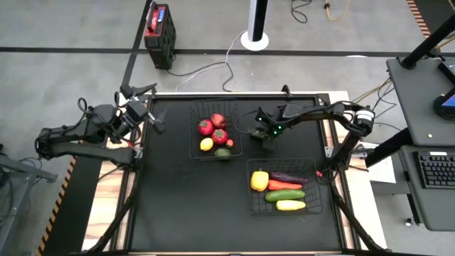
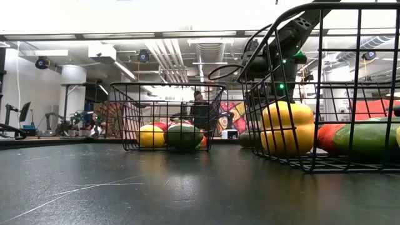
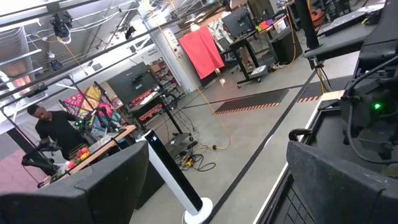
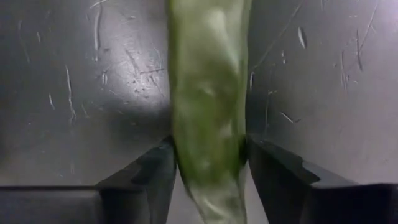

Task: Sort produce into baskets
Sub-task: Put the green pepper into the bottom black wire basket

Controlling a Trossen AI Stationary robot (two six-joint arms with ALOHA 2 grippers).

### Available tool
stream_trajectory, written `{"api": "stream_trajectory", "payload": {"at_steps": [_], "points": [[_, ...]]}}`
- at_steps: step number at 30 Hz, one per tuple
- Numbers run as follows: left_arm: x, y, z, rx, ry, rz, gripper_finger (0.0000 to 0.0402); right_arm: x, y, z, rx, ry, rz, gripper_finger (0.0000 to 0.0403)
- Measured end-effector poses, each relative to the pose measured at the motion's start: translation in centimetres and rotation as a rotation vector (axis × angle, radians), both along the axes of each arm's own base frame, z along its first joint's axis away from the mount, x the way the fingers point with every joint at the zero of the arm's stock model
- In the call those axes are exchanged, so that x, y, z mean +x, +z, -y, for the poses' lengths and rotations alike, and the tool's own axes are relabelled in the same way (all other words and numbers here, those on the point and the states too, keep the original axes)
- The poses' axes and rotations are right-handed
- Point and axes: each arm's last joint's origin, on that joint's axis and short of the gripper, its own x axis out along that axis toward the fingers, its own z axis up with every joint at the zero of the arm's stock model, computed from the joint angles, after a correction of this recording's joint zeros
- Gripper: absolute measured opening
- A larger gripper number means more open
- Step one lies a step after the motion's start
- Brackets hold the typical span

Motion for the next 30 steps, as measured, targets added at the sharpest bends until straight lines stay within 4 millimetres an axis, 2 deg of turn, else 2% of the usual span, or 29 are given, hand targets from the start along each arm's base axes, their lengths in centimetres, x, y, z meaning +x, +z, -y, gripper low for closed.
{"api": "stream_trajectory", "payload": {"at_steps": [3, 8, 11, 15, 19, 22, 24, 27, 30], "points": [[0.0, 0.0, 0.0, 0.000, 0.000, 0.001, 0.0362, 0.1, 0.1, 0.0, 0.000, -0.001, 0.002, 0.0157], [0.0, 0.0, 0.0, -0.015, -0.001, 0.016, 0.0362, 0.4, 0.7, 0.2, -0.007, 0.000, 0.016, 0.0080], [0.0, 0.0, 0.0, -0.022, -0.001, 0.020, 0.0362, 0.6, 1.6, 0.3, -0.006, -0.001, 0.010, 0.0078], [0.0, 0.0, 0.0, -0.029, -0.002, 0.027, 0.0362, 0.5, 5.0, 0.6, -0.127, -0.015, -0.046, 0.0078], [0.0, 0.0, 0.0, -0.040, -0.003, 0.037, 0.0362, -0.2, 10.6, 0.5, -0.197, -0.034, -0.024, 0.0078], [0.0, -0.1, 0.0, -0.074, -0.004, 0.063, 0.0362, -1.1, 14.7, -1.3, -0.210, -0.037, 0.069, 0.0078], [0.0, -0.2, 0.0, -0.106, -0.006, 0.083, 0.0362, -1.6, 16.4, -3.3, -0.209, -0.031, 0.130, 0.0077], [0.0, -0.2, 0.0, -0.176, -0.010, 0.149, 0.0362, -2.3, 17.8, -7.1, -0.182, 0.013, 0.199, 0.0077], [0.0, -0.2, 0.0, -0.221, -0.015, 0.195, 0.0362, -2.8, 18.1, -11.2, -0.103, 0.112, 0.215, 0.0077]]}}
